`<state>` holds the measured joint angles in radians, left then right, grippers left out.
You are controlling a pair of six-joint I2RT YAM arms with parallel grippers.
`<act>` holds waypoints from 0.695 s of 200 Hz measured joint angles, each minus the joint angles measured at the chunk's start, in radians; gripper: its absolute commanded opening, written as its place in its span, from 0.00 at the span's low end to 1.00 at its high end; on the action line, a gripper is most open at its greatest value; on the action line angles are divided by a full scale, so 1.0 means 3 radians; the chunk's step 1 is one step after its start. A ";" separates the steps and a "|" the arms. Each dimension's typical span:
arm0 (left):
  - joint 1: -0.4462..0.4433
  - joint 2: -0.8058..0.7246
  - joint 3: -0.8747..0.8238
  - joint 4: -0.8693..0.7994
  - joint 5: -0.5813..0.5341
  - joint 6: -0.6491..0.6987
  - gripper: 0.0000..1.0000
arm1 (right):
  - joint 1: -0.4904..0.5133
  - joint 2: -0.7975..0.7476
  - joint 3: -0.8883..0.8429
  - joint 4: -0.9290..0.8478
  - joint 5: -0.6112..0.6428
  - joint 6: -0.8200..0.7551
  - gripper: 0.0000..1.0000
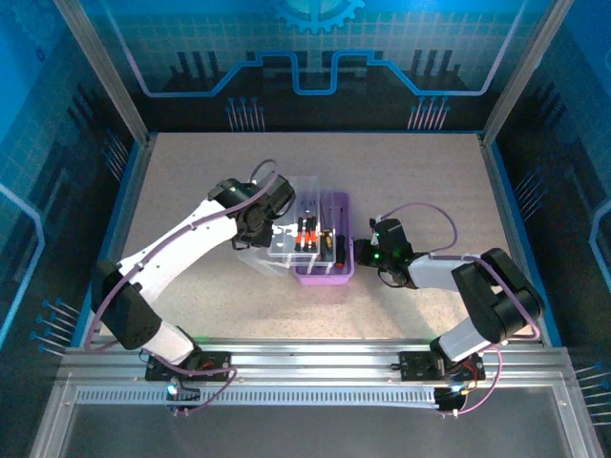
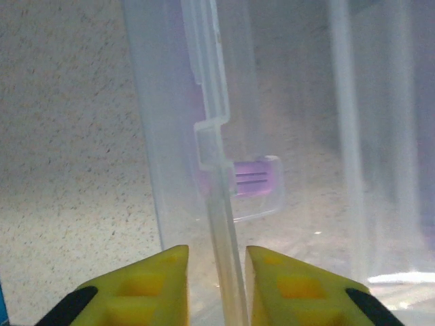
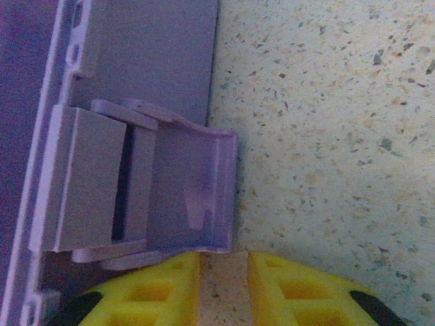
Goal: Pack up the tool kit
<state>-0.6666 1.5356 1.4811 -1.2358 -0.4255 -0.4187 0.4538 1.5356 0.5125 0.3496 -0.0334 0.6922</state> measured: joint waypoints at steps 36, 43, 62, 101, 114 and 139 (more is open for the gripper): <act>-0.0094 0.0013 0.0142 -0.0006 0.0042 -0.0001 0.31 | 0.0014 0.0014 0.0001 0.0029 -0.0005 0.0001 0.27; -0.0108 0.0018 0.0165 -0.0005 0.0052 0.0000 0.31 | 0.0015 0.0015 0.0001 0.0033 -0.0005 0.0001 0.27; -0.0165 0.0053 0.0270 -0.0005 0.0085 -0.0001 0.32 | 0.0015 0.0019 0.0001 0.0036 -0.0005 0.0001 0.27; -0.0348 0.0178 0.0571 0.0083 0.0267 0.0000 0.32 | 0.0023 0.0019 0.0017 0.0037 -0.0011 0.0001 0.27; -0.0397 0.0231 0.0646 0.0153 0.0352 0.0001 0.32 | 0.0048 0.0019 0.0027 0.0060 -0.0028 0.0003 0.27; -0.0481 0.0340 0.0724 0.0299 0.0523 0.0001 0.32 | 0.0113 0.0019 0.0045 0.0089 -0.0117 0.0000 0.27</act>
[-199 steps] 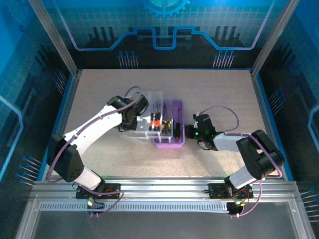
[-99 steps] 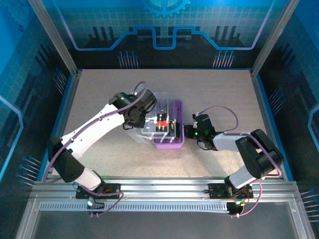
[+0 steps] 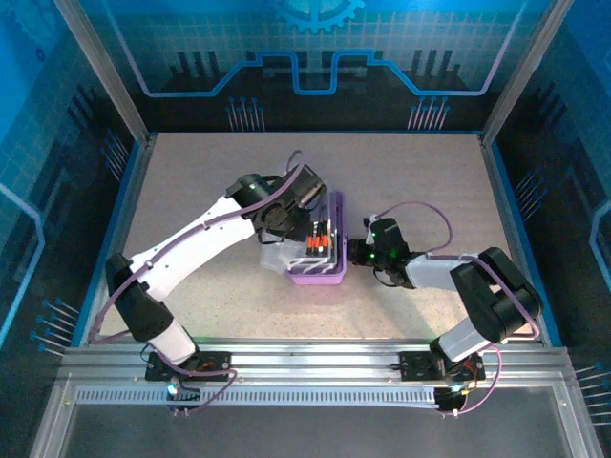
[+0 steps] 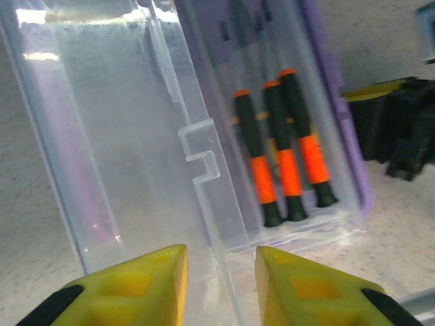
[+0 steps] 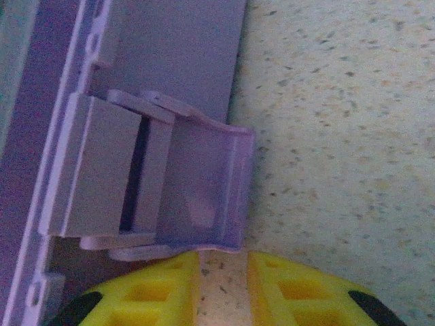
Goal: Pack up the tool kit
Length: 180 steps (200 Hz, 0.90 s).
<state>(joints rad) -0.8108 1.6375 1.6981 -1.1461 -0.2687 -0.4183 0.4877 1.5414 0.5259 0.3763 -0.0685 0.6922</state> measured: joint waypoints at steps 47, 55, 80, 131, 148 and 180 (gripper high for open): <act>-0.0106 0.0247 0.0172 0.0155 0.0312 0.0010 0.33 | 0.0034 -0.0001 0.0008 -0.0003 -0.0072 0.0000 0.27; -0.0107 0.0271 0.0193 0.0161 0.0362 0.0010 0.33 | 0.0036 -0.0005 0.0008 -0.0005 -0.0072 -0.0001 0.27; -0.0107 0.0308 0.0233 0.0178 0.0479 0.0009 0.36 | 0.0034 -0.0045 0.0008 -0.0018 -0.0064 -0.0001 0.27; -0.0106 0.0324 0.0336 0.0175 0.0525 0.0025 0.42 | 0.0034 -0.0122 0.0008 -0.0029 -0.0058 -0.0003 0.27; -0.0106 0.0331 0.0364 0.0161 0.0446 0.0046 0.44 | 0.0034 -0.0139 0.0008 -0.0031 -0.0050 -0.0004 0.27; -0.0057 0.0403 0.0495 0.0080 0.0181 0.0139 0.54 | 0.0034 -0.0153 0.0008 -0.0041 -0.0036 -0.0009 0.32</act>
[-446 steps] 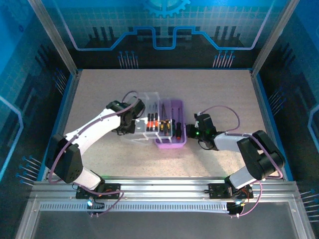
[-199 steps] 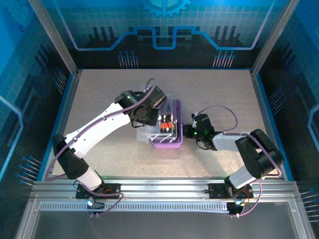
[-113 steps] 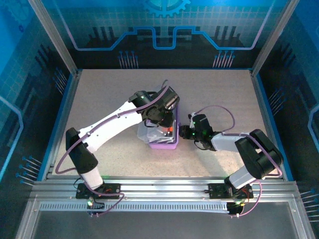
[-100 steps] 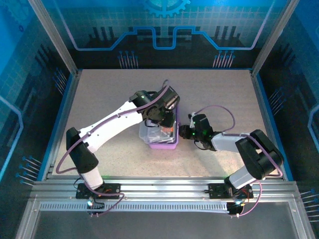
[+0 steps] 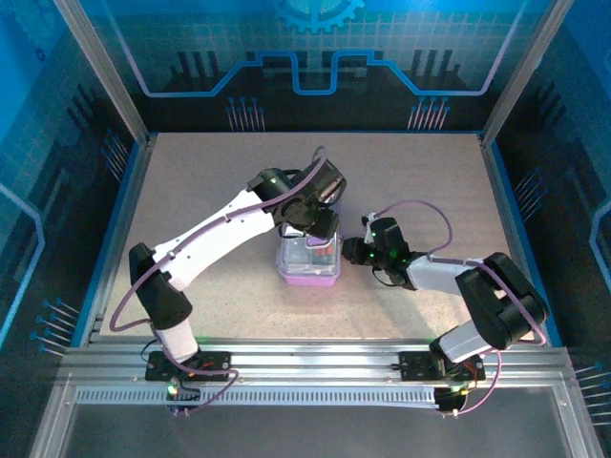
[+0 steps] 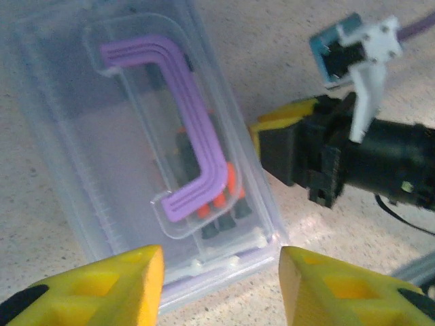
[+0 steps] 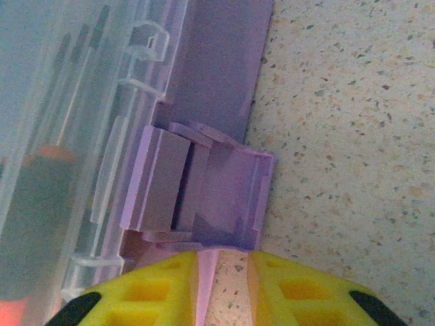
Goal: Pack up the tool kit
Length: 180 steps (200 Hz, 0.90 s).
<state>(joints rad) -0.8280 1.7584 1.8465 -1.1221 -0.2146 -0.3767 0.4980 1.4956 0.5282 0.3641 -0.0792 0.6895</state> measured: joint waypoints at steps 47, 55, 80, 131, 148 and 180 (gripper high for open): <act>0.0315 -0.0345 -0.0462 0.0484 -0.0547 0.0188 0.99 | -0.0006 -0.0109 0.0000 -0.0064 0.0080 -0.0031 0.53; 0.0385 -0.0483 -0.0618 0.0627 -0.0571 0.0220 0.99 | -0.0006 -0.0134 0.0000 -0.0070 0.0097 -0.0028 0.53; 0.0524 -0.0804 -0.0932 0.1001 -0.0580 0.0249 0.99 | -0.0022 -0.0223 0.0000 -0.0076 0.0141 -0.0031 0.54; 0.0523 -0.0561 -0.0969 0.1211 -0.0493 0.0178 0.99 | -0.0058 -0.0326 -0.0034 -0.0078 0.0229 -0.0028 0.59; 0.0523 -0.0366 -0.0947 0.1148 -0.0434 0.0106 0.99 | -0.0072 -0.0338 -0.0045 -0.0079 0.0243 -0.0032 0.62; 0.0523 -0.0009 -0.0876 0.0978 -0.0285 0.0001 0.99 | -0.0081 -0.0418 -0.0081 -0.0092 0.0263 -0.0033 0.65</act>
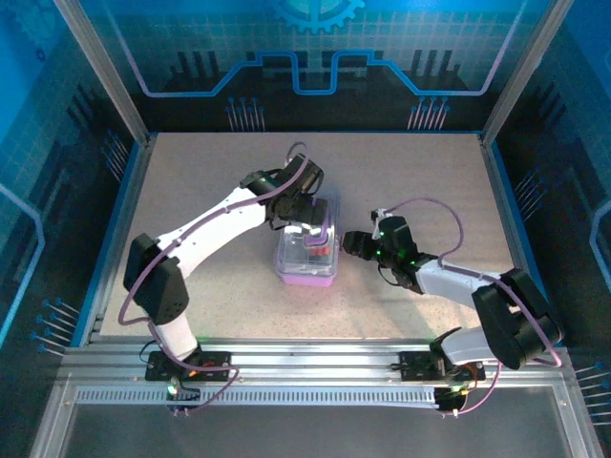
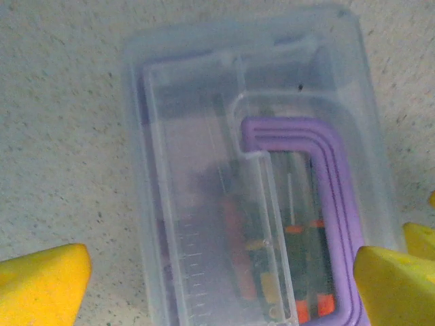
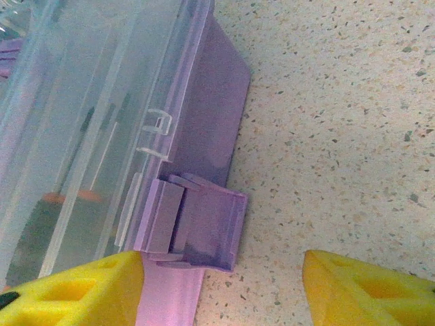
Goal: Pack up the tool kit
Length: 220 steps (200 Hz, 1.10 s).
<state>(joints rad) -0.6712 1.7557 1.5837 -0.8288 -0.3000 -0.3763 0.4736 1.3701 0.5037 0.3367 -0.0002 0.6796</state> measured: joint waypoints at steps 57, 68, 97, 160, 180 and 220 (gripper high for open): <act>0.0000 0.0189 -0.0001 -0.0055 0.0191 -0.0163 0.99 | -0.0037 -0.0056 -0.0004 0.0001 0.0000 0.0000 0.65; 0.0000 0.0209 -0.0003 -0.0065 0.0168 -0.0209 0.99 | -0.0042 -0.0064 -0.0010 0.0001 0.0000 0.0001 0.65; 0.0000 0.0203 -0.0079 -0.0072 0.0092 -0.0276 0.97 | -0.0072 -0.0079 -0.0047 -0.0003 -0.0001 0.0001 0.65; -0.0001 0.0139 -0.0318 0.0060 0.0079 -0.0326 0.80 | -0.0100 -0.0079 -0.0050 -0.0006 -0.0106 -0.0037 0.68; 0.0022 0.0028 -0.0488 0.0225 0.0094 -0.0326 0.78 | -0.0117 -0.0079 -0.0050 0.0010 -0.0200 -0.0086 0.69; 0.0167 -0.0257 -0.0882 0.0525 0.0155 -0.0280 0.76 | -0.0139 -0.0067 -0.0055 0.0184 -0.0348 -0.0083 0.75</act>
<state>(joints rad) -0.6212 1.6787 1.3190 -0.6712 -0.2535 -0.4603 0.4320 1.3499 0.4873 0.3920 -0.1047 0.6548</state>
